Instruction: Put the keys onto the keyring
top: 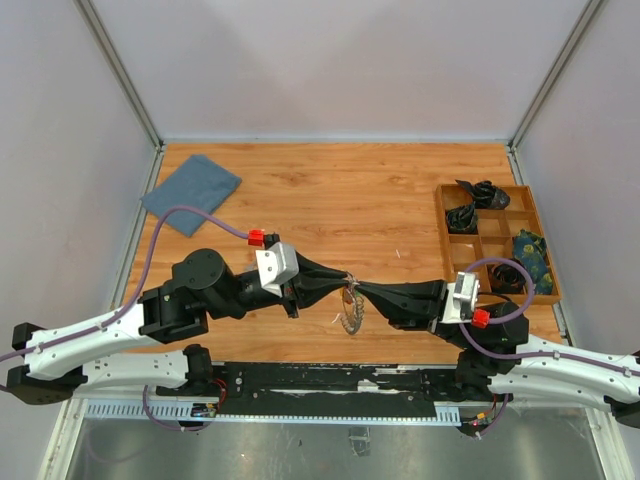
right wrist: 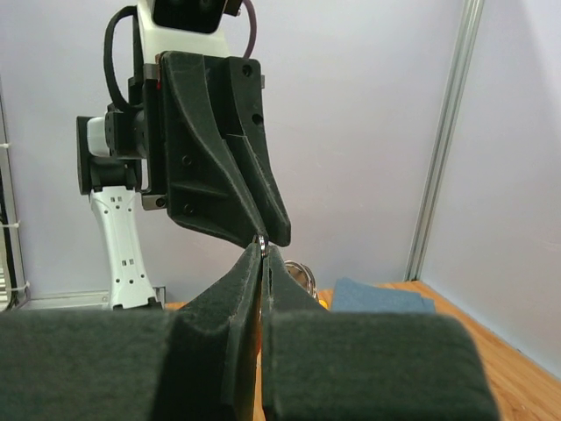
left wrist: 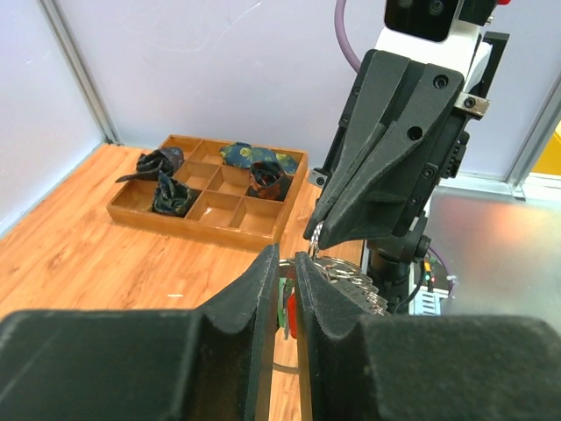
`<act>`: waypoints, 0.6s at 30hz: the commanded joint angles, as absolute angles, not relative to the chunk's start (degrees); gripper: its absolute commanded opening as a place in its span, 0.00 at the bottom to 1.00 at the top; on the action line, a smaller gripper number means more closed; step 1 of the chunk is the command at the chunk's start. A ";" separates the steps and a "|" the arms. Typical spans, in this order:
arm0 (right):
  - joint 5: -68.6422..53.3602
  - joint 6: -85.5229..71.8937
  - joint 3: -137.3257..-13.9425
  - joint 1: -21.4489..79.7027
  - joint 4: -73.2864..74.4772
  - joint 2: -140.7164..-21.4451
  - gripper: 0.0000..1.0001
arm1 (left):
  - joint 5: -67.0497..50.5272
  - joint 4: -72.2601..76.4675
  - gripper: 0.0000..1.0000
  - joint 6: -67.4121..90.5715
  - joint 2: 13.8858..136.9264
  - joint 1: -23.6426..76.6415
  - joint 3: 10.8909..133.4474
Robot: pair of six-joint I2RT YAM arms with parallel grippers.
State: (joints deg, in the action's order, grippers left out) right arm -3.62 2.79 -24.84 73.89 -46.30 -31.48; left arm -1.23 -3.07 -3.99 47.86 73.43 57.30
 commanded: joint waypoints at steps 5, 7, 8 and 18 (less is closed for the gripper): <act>-5.89 4.82 -27.16 74.41 -46.28 -30.61 0.01 | -4.80 -1.30 0.19 -3.90 49.48 73.94 58.77; -5.74 4.88 -27.14 74.37 -46.17 -30.63 0.00 | -6.14 -1.32 0.19 -3.95 49.88 73.92 58.86; -5.64 4.92 -27.09 74.37 -46.14 -30.55 0.01 | -6.51 -1.32 0.19 -4.04 50.04 73.92 58.91; -4.77 5.91 -27.07 74.38 -44.43 -29.01 0.01 | -1.96 -2.36 0.20 -3.77 48.38 73.92 59.02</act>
